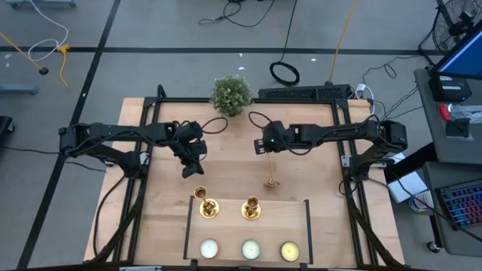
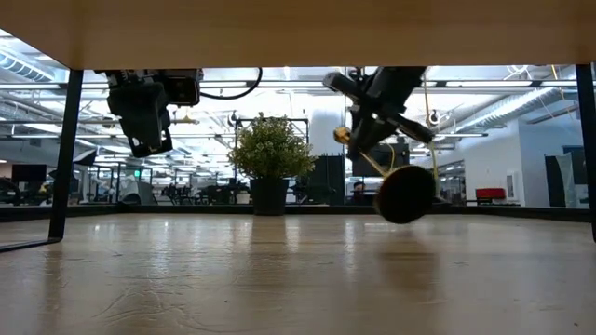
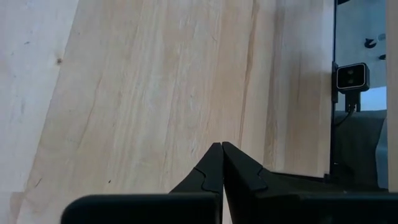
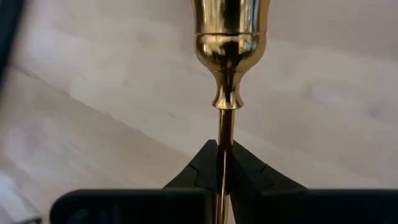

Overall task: Pick & Place candle stick holders
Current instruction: Put the gold candle stand on the shelf

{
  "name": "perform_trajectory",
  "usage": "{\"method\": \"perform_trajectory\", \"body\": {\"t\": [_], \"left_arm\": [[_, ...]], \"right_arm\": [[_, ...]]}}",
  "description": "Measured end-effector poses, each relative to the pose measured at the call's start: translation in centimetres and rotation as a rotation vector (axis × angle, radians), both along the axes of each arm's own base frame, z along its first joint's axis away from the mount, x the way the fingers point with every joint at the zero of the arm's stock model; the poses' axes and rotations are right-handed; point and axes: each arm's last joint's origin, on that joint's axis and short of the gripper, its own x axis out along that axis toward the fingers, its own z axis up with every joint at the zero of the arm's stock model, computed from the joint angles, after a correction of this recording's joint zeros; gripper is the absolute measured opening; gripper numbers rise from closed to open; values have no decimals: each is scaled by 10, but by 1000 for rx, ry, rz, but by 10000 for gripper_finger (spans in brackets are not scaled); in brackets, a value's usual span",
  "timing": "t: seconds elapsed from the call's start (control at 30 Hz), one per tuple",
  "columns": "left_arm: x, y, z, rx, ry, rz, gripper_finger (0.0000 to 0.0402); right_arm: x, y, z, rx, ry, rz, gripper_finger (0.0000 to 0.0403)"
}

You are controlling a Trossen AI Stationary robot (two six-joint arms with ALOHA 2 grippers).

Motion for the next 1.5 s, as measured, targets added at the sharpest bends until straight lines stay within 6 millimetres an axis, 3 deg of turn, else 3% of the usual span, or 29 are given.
{"method": "perform_trajectory", "body": {"t": [0.4, 0.7, 0.9, 1.13, 1.27, 1.5], "left_arm": [[1, 11, 0, 77, -5, 88, 5], [5, 29, 6, 111, -80, 229, 4], [4, 33, 27, 111, -230, 284, 14], [-8, 35, 71, 133, -518, 366, 3], [-15, 36, 92, 130, -676, 383, 16], [-17, 37, 106, 72, -785, 366, 43]], "right_arm": [[17, -10, 36, -215, -111, 57, 11], [34, -14, 80, -363, -293, 100, 11], [40, -15, 103, -420, -385, 109, 11], [45, -15, 124, -471, -511, 111, 11], [48, -13, 133, -478, -620, 123, 11], [50, -4, 140, -477, -697, 150, 11]]}}
